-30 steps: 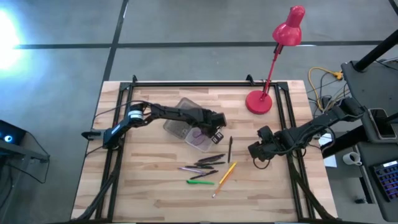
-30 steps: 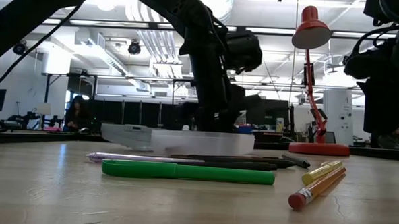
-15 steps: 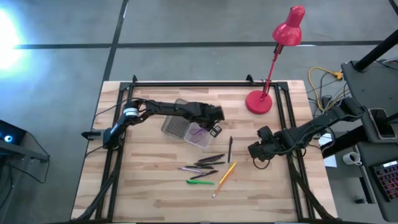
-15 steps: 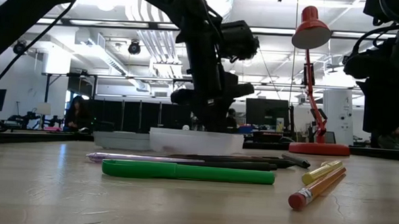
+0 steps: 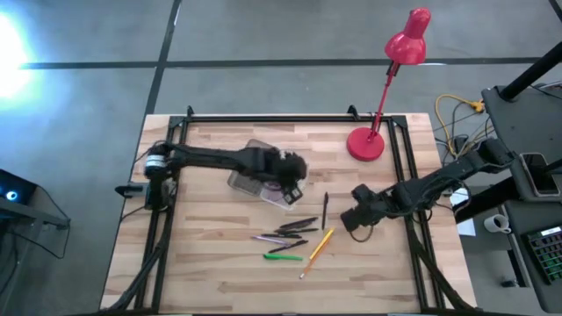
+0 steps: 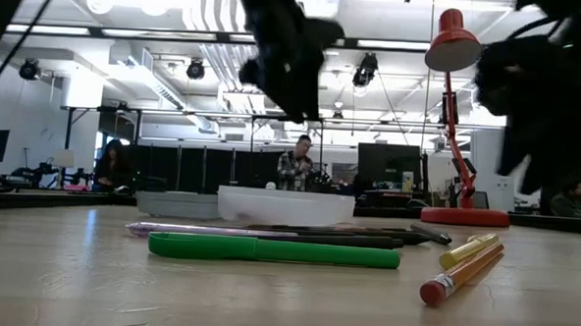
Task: Pick & place school supplies into a supply box
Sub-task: Put the black pen into the supply box
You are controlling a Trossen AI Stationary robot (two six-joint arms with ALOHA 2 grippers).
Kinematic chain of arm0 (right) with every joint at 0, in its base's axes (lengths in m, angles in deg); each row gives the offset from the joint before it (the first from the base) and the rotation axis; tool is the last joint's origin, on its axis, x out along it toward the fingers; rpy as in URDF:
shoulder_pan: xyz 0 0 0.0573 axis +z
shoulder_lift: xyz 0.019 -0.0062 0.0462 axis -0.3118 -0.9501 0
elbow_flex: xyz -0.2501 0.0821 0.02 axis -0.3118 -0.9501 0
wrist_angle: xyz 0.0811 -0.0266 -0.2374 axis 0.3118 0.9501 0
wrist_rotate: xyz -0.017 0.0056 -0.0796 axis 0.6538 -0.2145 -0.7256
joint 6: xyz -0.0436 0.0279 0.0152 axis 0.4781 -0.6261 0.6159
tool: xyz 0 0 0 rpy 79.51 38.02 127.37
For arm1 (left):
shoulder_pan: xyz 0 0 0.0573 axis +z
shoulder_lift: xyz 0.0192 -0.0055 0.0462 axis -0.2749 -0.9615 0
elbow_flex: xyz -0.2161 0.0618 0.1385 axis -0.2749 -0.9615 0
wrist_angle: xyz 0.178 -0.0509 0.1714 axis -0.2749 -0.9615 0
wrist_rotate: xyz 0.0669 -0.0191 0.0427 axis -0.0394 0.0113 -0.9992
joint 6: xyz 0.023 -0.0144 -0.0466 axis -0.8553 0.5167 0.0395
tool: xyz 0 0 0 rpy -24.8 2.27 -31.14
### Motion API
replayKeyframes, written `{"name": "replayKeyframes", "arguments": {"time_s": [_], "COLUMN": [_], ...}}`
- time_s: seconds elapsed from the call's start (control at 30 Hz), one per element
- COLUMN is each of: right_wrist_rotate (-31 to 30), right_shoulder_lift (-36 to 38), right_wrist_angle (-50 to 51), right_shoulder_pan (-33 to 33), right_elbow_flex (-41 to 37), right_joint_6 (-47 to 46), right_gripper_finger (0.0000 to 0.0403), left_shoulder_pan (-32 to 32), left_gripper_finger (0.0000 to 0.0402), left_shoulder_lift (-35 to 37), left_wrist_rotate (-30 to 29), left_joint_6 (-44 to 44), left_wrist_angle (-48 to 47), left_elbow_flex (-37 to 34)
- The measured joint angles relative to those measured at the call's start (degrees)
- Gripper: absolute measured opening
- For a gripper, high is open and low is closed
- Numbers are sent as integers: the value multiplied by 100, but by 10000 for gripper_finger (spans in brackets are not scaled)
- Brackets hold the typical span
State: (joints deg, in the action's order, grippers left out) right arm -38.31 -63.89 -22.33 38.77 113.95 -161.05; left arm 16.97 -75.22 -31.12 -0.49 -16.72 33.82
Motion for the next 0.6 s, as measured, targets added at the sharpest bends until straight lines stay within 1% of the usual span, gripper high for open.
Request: {"name": "replayKeyframes", "arguments": {"time_s": [0.07,0.17,0.3,0.4,0.5,0.6], "right_wrist_rotate": [114,160,164,190,289,339], "right_shoulder_lift": [-210,-632,-1364,-1940,-2483,-3014], "right_wrist_angle": [-309,-341,-283,-94,367,675], "right_shoulder_pan": [-209,-459,-693,-845,-975,-1101], "right_elbow_flex": [9,225,725,1202,1692,2135], "right_joint_6": [-143,-424,-901,-1126,-1385,-1445], "right_gripper_finger": [192,192,192,192,192,192], "left_shoulder_pan": [-174,-314,-283,-284,-288,-285], "left_gripper_finger": [153,153,153,153,153,153], "left_shoulder_lift": [439,1198,2335,3296,4108,4756], "left_wrist_rotate": [-123,-158,-148,-132,-37,0], "left_joint_6": [-160,-210,-75,119,145,146], "left_wrist_angle": [544,1545,2568,3379,4086,4273], "left_elbow_flex": [-522,-1587,-3152,-4157,-4962,-5488]}}
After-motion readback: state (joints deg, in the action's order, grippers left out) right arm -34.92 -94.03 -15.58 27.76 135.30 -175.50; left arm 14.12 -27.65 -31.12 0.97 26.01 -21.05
